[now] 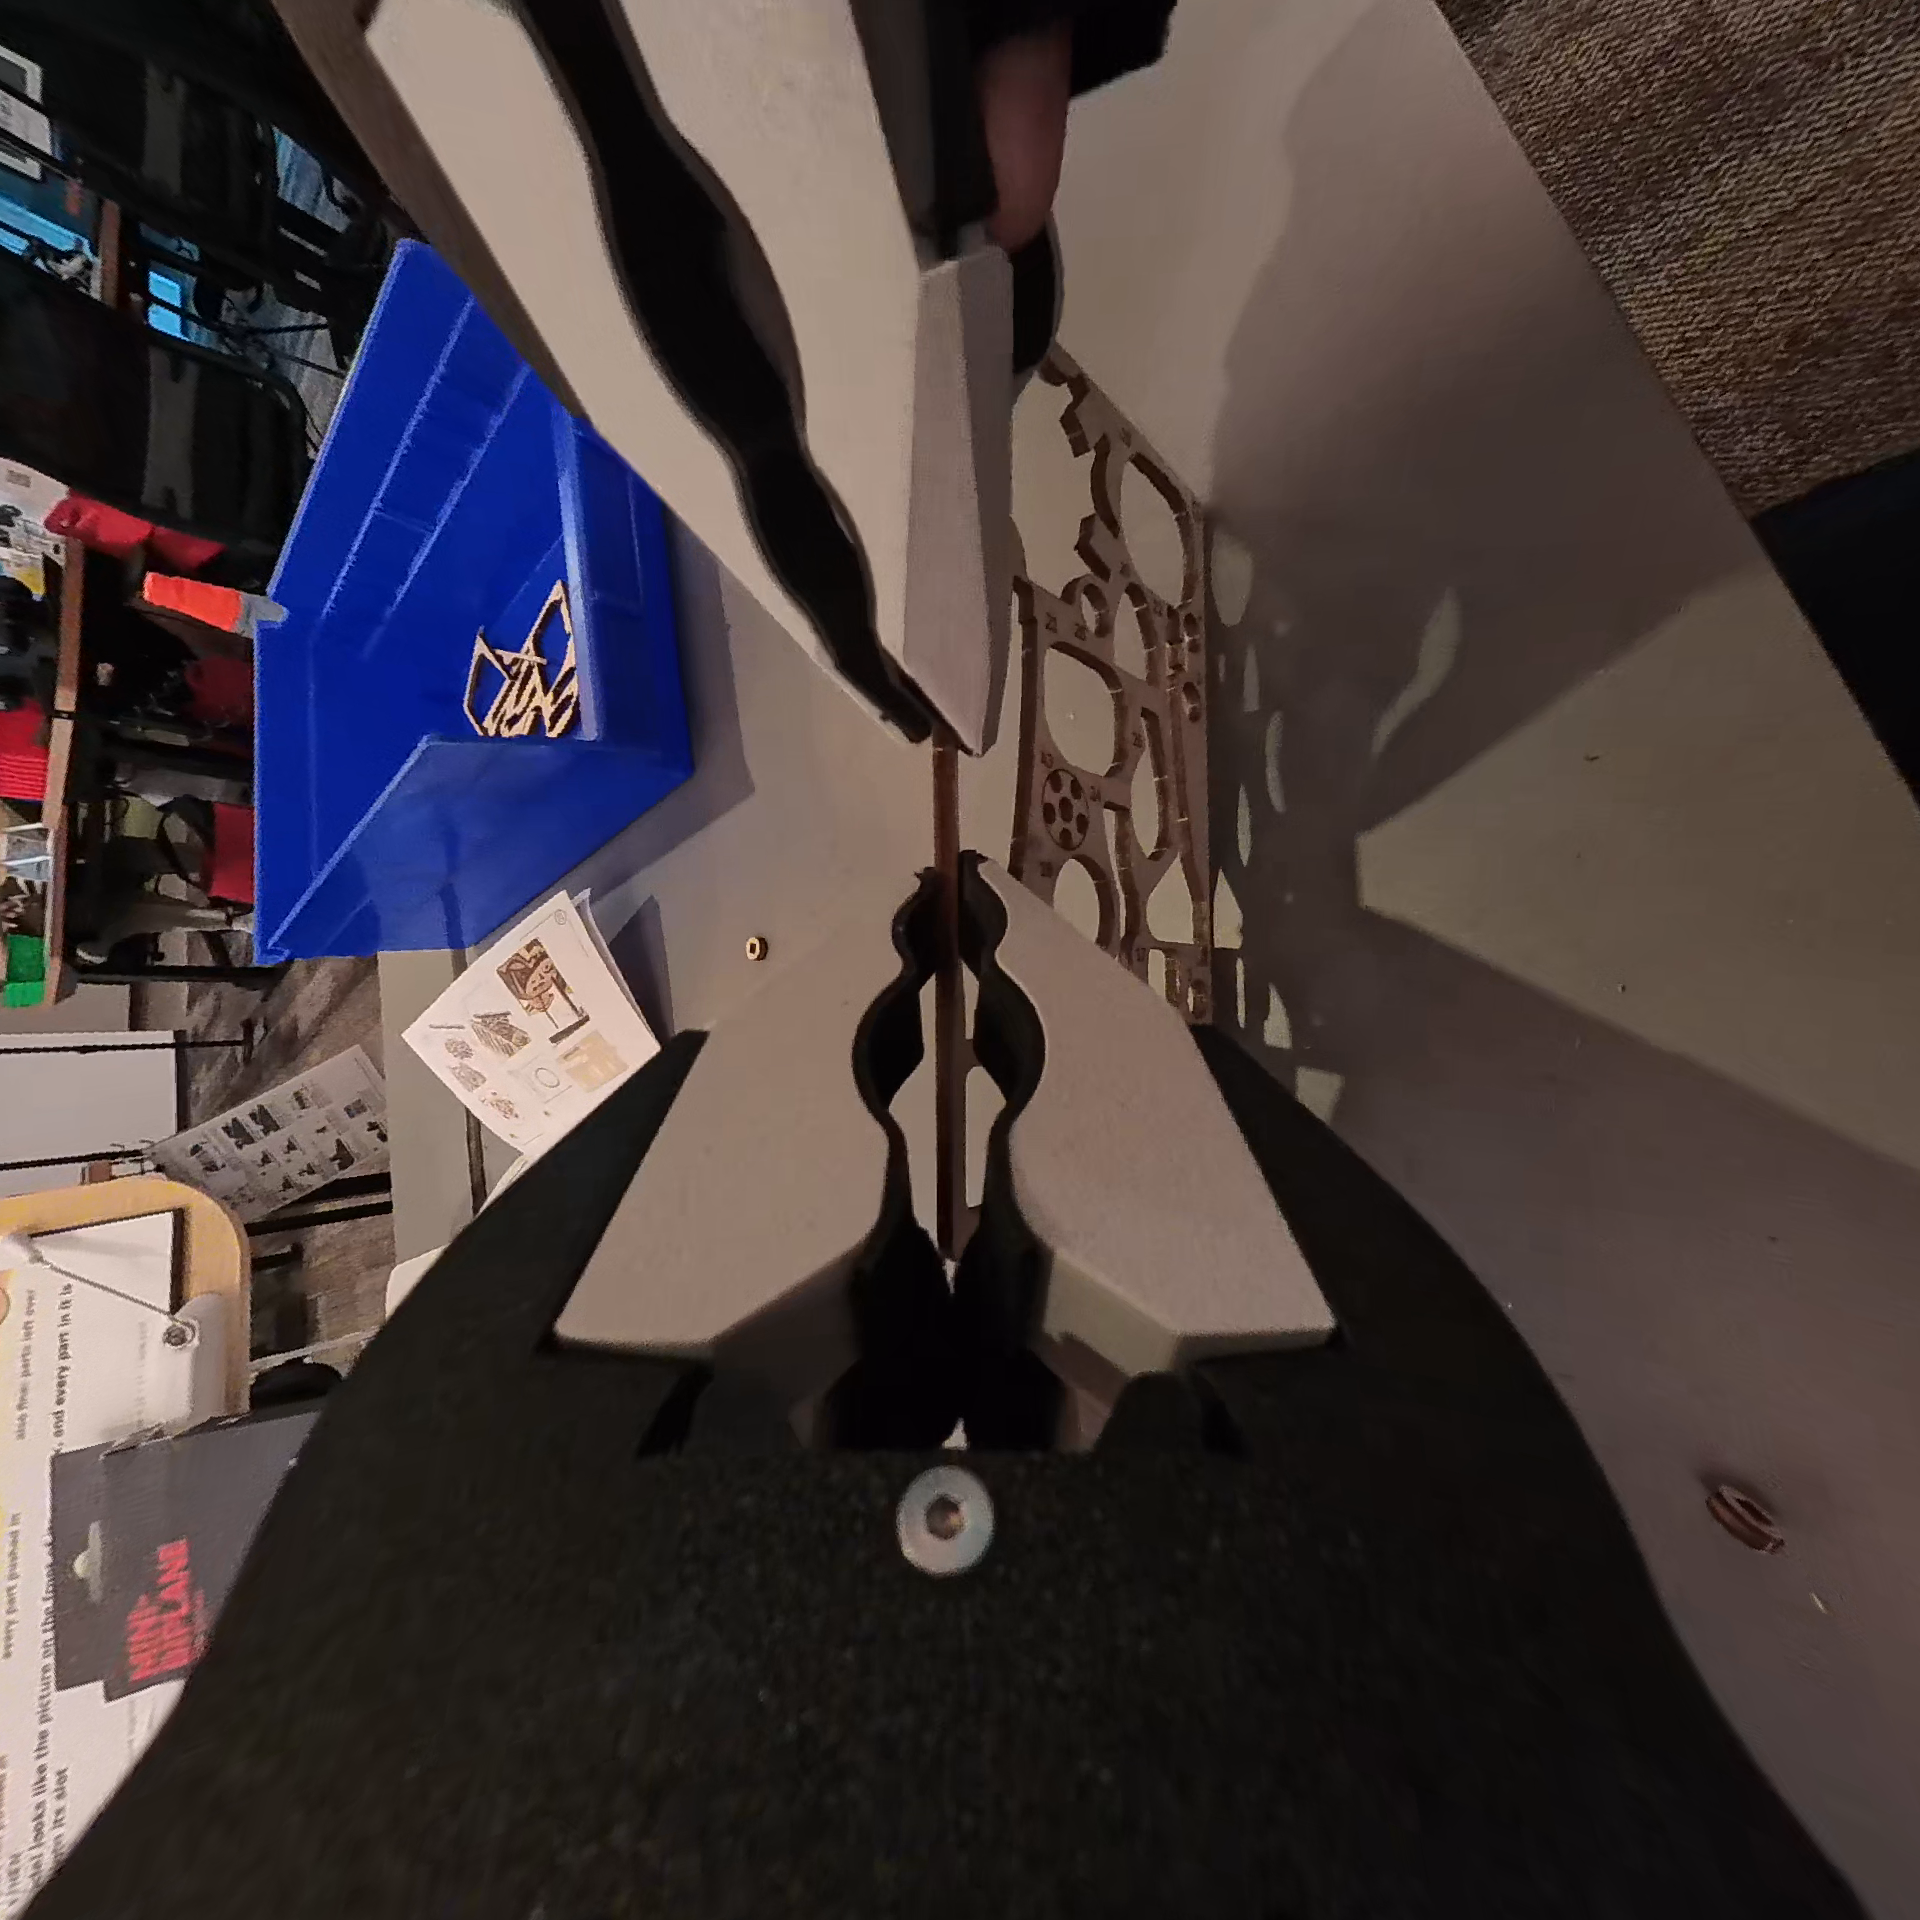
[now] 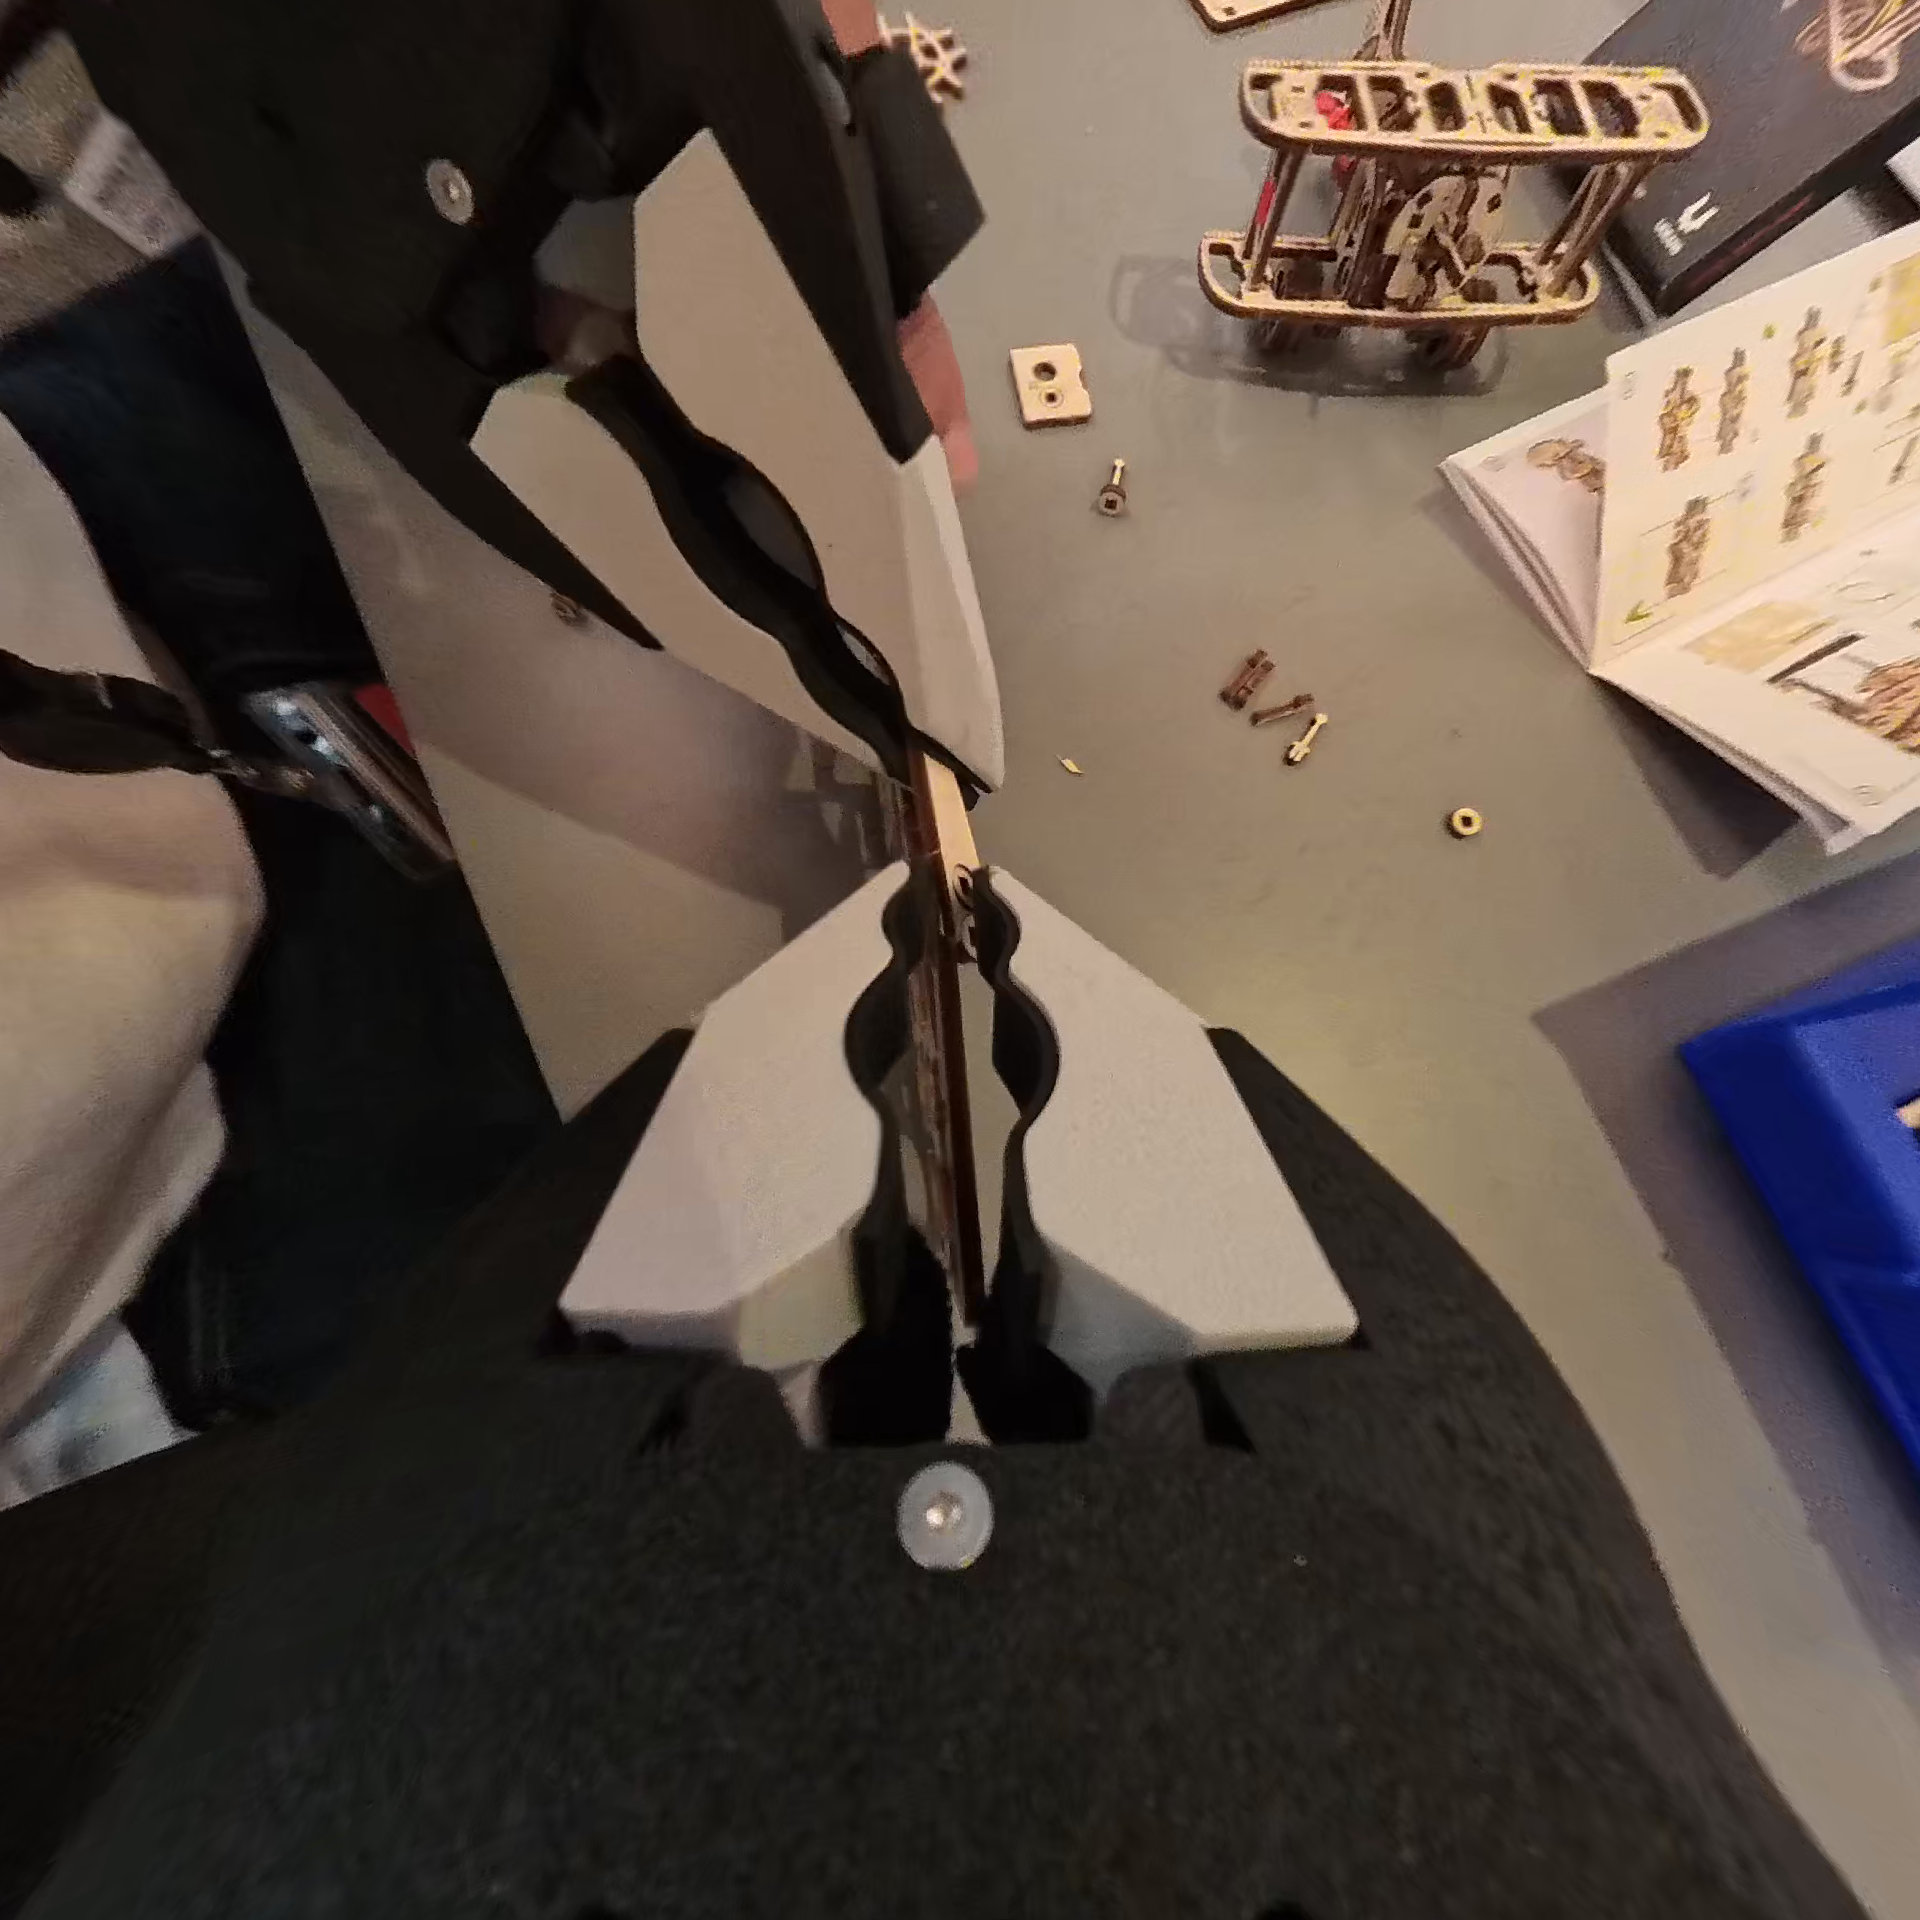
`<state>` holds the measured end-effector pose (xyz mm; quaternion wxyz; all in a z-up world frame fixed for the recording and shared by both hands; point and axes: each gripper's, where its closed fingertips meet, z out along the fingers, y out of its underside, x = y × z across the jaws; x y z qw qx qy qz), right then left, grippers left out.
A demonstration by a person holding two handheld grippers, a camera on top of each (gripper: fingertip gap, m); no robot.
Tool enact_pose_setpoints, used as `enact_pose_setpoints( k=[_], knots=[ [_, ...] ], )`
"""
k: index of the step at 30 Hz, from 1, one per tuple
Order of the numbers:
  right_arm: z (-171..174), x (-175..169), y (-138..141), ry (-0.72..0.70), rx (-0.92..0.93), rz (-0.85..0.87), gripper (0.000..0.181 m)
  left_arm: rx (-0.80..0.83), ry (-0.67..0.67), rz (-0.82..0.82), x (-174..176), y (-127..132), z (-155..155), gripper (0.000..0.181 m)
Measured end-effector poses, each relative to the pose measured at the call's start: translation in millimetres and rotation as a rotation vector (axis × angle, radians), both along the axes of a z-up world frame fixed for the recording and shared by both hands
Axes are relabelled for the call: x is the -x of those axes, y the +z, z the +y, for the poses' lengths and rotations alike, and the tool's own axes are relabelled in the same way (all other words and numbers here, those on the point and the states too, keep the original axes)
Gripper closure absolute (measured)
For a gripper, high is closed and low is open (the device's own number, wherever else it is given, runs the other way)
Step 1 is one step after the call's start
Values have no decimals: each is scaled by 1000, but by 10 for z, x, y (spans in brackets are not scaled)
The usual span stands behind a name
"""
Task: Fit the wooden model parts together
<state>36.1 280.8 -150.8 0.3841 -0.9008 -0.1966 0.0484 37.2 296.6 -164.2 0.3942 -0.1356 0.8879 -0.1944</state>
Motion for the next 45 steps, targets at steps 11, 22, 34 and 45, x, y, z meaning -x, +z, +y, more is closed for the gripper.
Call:
enact_pose_setpoints(
  k=[11, 22, 34, 45],
  knots=[
    [-6, -36, -16, 5, 61, -115, 178, -9, 15, -16, -32, -1, 23, 181],
    [-3, -14, -8, -18, 25, -84, 176, 68, 18, 58, -4, -8, -8, 181],
    [125, -136, -98, -83, -163, -582, 176, 430, 138, 376, 2, -140, 33, 181],
    [78, -138, 62, -324, -281, -290, 161, 753, 234, 643, 22, -331, 14, 181]
  ],
)
